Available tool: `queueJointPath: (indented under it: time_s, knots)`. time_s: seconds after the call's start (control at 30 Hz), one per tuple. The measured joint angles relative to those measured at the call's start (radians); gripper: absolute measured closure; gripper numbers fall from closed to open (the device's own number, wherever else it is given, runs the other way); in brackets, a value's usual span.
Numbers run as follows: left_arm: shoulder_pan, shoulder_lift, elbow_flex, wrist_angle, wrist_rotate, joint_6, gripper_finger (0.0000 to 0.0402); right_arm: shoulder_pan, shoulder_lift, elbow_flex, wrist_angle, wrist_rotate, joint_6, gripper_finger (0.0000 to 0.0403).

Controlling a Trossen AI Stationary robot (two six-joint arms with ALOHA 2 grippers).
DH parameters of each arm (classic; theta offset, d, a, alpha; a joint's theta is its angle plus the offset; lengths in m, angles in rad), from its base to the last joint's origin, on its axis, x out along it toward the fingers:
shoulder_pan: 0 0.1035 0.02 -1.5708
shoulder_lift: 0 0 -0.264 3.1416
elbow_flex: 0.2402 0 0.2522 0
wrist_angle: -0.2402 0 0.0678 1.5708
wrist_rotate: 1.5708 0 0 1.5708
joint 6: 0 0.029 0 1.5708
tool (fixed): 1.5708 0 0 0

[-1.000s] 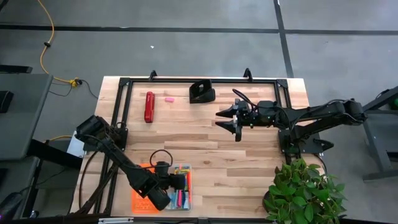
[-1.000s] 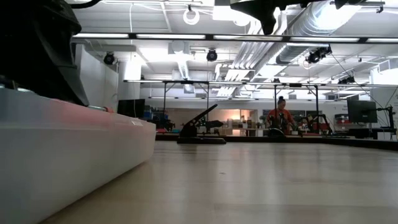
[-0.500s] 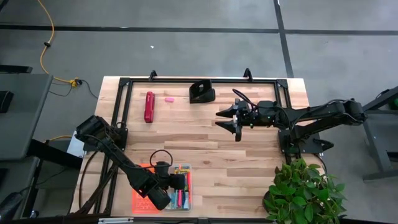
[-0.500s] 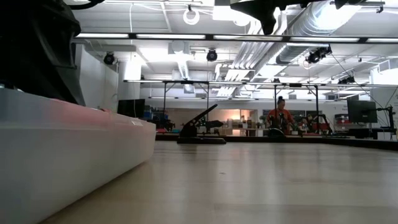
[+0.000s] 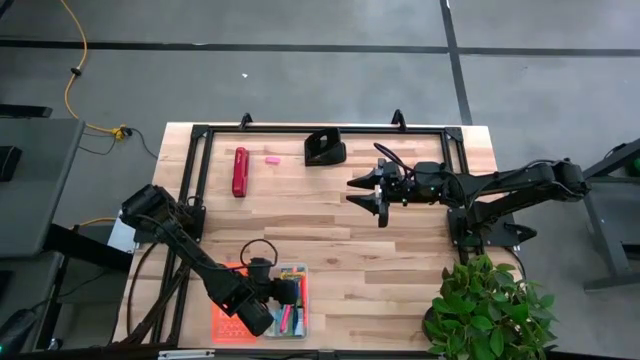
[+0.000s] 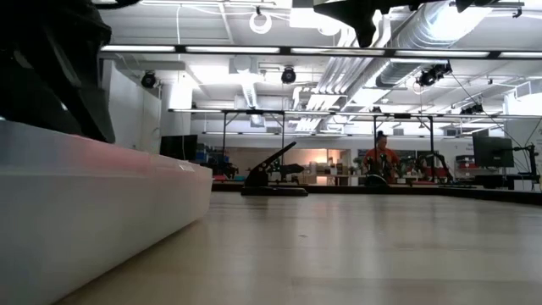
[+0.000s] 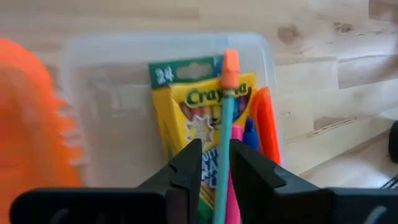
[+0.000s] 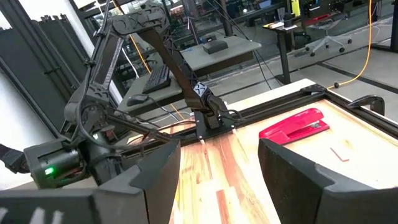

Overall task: Pack school essentials
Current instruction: Put the light blue pencil into the supply box

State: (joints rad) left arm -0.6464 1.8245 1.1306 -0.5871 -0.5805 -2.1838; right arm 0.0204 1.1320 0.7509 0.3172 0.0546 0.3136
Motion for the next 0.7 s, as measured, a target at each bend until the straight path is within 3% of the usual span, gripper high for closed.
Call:
queueJointPath:
  time_s: [0.13, 0.3, 0.43, 0.5, 0.7]
  knots:
    - [-0.008, -0.063, 0.0, -0.041, 0.044, 0.154, 0.0333, 0.0, 0.0, 0.0, 0.0, 0.0, 0.0, 0.0193]
    - [-0.014, -0.13, 0.001, -0.028, 0.261, 0.499, 0.0354, 0.0, 0.0, 0.0, -0.003, 0.0, 0.0, 0.0193]
    - [-0.03, -0.125, 0.001, 0.127, 0.338, 0.644, 0.0393, 0.0, 0.0, 0.0, -0.004, 0.0, 0.0, 0.0193]
    - [-0.031, -0.097, 0.003, 0.207, 0.368, 0.67, 0.0397, 0.0, 0.0, 0.0, -0.006, 0.0, 0.0, 0.0193]
    - [-0.011, -0.015, -0.002, 0.18, 0.485, 0.645, 0.0401, 0.0, 0.0, 0.0, -0.013, -0.001, 0.003, 0.0193]
